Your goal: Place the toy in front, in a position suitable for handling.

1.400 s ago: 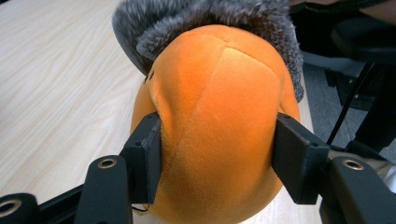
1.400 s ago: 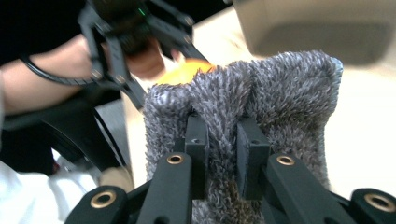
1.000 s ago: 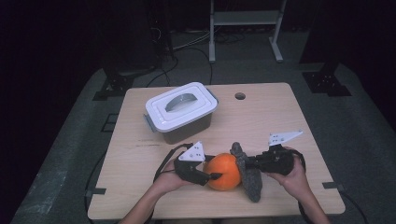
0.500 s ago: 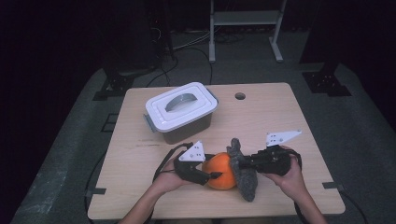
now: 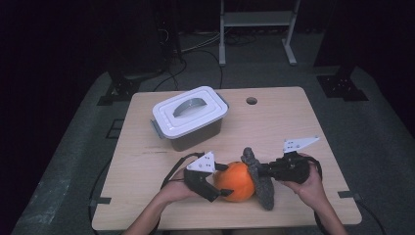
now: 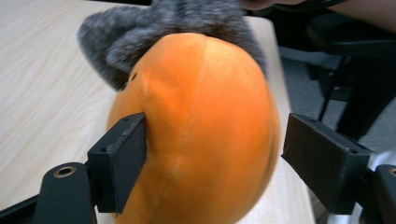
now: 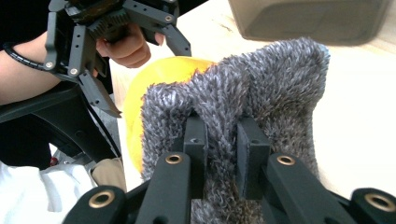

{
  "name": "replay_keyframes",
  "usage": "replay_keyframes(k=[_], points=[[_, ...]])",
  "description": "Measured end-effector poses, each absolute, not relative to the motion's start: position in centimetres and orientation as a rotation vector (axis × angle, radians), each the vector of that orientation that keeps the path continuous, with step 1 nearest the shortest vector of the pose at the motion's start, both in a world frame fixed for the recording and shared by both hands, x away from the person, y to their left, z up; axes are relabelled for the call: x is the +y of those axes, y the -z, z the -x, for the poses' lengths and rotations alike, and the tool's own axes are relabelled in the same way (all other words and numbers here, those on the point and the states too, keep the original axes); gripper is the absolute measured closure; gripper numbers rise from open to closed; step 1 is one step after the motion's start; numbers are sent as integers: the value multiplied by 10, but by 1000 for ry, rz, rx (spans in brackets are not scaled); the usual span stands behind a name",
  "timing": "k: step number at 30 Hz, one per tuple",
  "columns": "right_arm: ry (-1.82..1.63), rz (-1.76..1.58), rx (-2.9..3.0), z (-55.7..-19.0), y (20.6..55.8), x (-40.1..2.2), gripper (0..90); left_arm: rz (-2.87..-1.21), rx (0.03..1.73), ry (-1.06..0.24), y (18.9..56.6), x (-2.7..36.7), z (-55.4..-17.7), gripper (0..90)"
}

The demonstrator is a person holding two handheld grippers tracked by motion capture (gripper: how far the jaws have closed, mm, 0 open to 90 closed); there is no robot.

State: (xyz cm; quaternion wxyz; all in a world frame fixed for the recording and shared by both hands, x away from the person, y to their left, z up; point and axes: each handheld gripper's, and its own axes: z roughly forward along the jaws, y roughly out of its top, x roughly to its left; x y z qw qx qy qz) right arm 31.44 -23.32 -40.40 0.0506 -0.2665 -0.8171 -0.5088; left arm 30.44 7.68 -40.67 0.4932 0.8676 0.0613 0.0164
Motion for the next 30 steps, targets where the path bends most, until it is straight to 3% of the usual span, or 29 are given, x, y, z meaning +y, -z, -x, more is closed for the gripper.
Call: replay_keyframes(k=[5,11,16,24,30], points=[[1544,804,-2492,-314,402,-230,764,-2136,220,-36,414,74,-312,117],[1614,766,-2510,-306,385,-225,771,-2121,210,-119,408,74,-306,371],[1651,698,-2528,-298,373,-211,771,-2150,215,-205,406,67,-300,398],[1577,820,-2529,-310,394,-221,772,-2140,270,-251,399,75,-302,403],[1671,756,-2503,-301,377,-212,771,-2146,280,-289,399,72,-301,401]])
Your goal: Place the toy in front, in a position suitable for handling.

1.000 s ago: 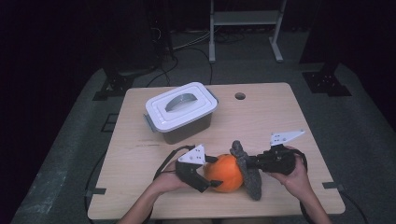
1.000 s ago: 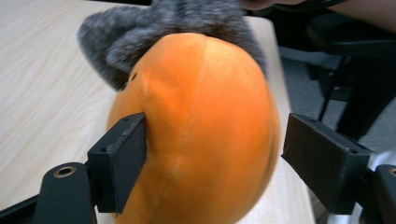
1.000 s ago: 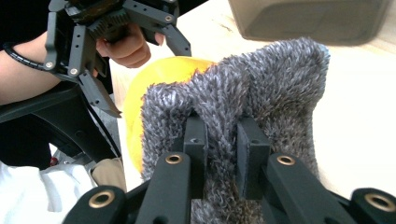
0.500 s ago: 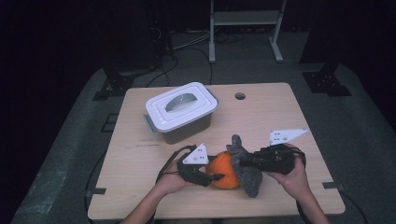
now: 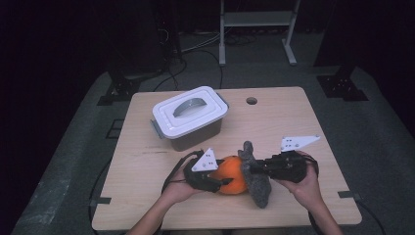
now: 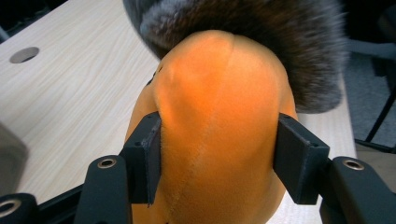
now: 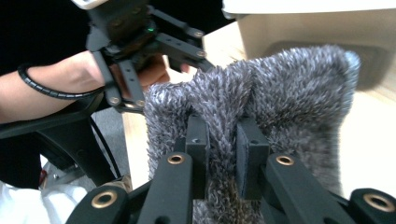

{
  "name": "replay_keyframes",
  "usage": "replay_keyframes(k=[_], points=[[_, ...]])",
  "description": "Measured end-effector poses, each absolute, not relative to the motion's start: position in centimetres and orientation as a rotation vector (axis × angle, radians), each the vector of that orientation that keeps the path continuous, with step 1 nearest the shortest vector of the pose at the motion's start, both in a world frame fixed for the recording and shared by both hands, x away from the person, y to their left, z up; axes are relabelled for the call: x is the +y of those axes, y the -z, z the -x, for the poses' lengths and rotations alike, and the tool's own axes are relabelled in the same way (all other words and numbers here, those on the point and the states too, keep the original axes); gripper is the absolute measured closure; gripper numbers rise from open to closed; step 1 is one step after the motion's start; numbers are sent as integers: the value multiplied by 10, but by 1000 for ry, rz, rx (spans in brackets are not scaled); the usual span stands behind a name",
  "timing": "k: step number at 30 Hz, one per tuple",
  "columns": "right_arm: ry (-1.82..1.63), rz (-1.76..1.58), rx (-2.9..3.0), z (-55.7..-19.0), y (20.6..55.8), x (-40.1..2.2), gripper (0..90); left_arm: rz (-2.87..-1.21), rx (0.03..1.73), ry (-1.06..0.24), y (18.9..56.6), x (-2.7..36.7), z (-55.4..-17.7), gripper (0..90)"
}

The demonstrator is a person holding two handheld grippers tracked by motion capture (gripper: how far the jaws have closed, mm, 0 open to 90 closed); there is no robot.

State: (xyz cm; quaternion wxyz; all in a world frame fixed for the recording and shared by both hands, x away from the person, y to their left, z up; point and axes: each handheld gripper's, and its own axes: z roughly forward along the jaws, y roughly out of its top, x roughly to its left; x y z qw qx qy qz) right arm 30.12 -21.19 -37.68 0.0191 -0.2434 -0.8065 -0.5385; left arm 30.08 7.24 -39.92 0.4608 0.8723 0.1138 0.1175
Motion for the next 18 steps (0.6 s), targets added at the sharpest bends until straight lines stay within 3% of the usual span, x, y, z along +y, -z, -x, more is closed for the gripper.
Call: replay_keyframes(k=[11,14,15,18], points=[[1570,811,-2543,-310,395,-220,766,-2131,205,-152,405,71,-301,335],[1548,868,-2539,-313,399,-228,764,-2132,246,-177,406,69,-304,232],[1548,884,-2529,-314,399,-230,763,-2144,264,-203,408,67,-306,162],[1544,853,-2527,-313,398,-227,763,-2167,280,-193,416,65,-310,117]])
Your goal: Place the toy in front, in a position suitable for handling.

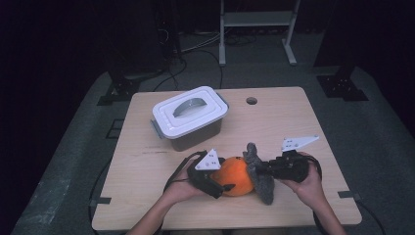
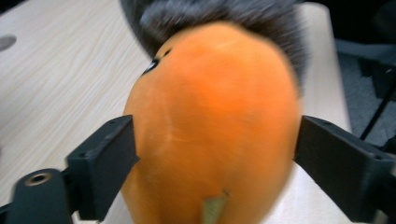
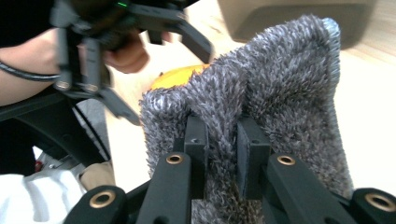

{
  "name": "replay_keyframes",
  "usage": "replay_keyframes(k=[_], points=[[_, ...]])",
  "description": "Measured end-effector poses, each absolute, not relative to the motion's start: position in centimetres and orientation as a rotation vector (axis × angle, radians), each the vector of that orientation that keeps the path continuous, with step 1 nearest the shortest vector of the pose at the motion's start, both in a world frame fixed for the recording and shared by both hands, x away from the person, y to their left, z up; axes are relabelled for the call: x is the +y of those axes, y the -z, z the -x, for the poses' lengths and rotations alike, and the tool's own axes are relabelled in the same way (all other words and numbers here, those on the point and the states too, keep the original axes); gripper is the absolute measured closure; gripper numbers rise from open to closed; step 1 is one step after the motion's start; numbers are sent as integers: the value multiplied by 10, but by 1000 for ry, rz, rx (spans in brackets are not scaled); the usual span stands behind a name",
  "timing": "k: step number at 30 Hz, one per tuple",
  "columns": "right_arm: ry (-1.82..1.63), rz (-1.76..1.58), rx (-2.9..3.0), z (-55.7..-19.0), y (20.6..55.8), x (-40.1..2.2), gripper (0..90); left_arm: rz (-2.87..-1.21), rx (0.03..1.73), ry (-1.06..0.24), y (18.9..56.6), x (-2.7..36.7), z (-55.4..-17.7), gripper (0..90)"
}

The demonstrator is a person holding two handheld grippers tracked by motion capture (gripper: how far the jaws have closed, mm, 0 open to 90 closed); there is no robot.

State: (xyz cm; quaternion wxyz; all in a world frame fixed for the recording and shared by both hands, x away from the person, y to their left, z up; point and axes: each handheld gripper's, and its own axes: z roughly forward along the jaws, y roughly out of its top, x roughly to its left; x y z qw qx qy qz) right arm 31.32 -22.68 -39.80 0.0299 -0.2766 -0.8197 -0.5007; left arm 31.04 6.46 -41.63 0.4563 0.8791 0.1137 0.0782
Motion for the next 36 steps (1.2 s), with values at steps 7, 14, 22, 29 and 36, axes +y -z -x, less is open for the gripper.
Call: replay_keyframes(k=[7,14,22,29,36], points=[[1628,799,-2561,-304,379,-220,765,-2142,256,-257,404,70,-303,440],[1584,765,-2578,-306,386,-208,765,-2122,289,-256,403,74,-305,470],[1582,853,-2526,-314,394,-223,764,-2144,273,-224,403,73,-304,439],[1467,849,-2555,-316,407,-220,763,-2132,284,-150,403,71,-305,229],[1438,868,-2552,-319,410,-224,757,-2187,203,-40,411,68,-305,237]])
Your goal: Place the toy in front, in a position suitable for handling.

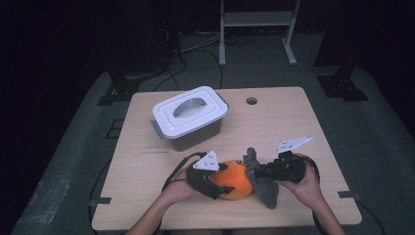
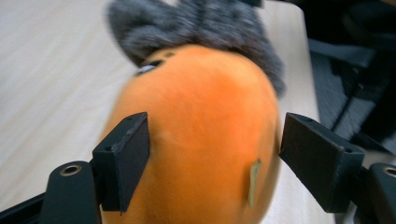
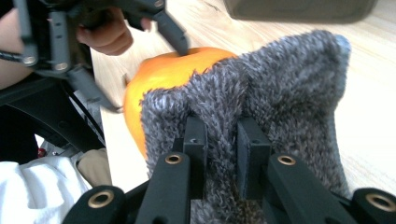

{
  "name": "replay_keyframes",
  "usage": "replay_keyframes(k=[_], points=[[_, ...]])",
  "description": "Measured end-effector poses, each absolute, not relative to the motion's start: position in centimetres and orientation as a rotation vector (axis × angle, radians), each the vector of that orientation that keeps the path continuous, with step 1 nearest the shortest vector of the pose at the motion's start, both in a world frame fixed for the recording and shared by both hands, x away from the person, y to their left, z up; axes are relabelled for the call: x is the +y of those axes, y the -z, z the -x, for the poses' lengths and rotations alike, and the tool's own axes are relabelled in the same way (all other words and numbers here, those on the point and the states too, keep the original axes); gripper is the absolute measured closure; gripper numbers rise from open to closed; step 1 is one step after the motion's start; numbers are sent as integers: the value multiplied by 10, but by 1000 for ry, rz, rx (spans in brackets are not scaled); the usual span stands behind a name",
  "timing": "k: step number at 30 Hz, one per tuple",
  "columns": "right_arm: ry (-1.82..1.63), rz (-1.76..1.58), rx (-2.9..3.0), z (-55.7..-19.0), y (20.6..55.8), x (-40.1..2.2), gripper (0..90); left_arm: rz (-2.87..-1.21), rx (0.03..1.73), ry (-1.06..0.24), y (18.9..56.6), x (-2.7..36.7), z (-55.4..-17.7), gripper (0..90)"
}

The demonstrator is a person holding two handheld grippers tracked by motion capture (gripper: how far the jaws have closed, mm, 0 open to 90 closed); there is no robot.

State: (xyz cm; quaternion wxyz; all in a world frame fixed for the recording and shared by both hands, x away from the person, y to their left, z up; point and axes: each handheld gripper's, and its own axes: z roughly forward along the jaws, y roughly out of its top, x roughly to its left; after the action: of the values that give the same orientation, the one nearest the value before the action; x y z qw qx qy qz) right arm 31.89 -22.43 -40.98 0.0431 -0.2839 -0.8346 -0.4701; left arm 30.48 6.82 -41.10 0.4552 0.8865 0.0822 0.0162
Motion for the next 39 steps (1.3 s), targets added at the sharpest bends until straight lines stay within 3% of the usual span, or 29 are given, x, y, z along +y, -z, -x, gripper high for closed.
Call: replay_keyframes(k=[6,11,22,25,29,31,35,39], points=[[1421,876,-2541,-320,414,-227,755,-2147,225,-59,406,71,-306,234],[1411,837,-2541,-319,414,-224,755,-2173,237,-90,411,68,-307,171],[1428,842,-2533,-317,410,-226,752,-2155,203,6,406,75,-308,266],[1402,769,-2495,-316,412,-223,748,-2151,265,-46,406,75,-311,174],[1378,699,-2505,-312,412,-218,750,-2174,297,-28,415,70,-314,140],[1380,695,-2522,-311,410,-217,753,-2175,296,-11,419,69,-313,190],[1426,707,-2546,-310,404,-217,757,-2178,242,-75,413,71,-306,434],[1482,708,-2538,-308,398,-217,757,-2149,243,-74,402,78,-307,496]])
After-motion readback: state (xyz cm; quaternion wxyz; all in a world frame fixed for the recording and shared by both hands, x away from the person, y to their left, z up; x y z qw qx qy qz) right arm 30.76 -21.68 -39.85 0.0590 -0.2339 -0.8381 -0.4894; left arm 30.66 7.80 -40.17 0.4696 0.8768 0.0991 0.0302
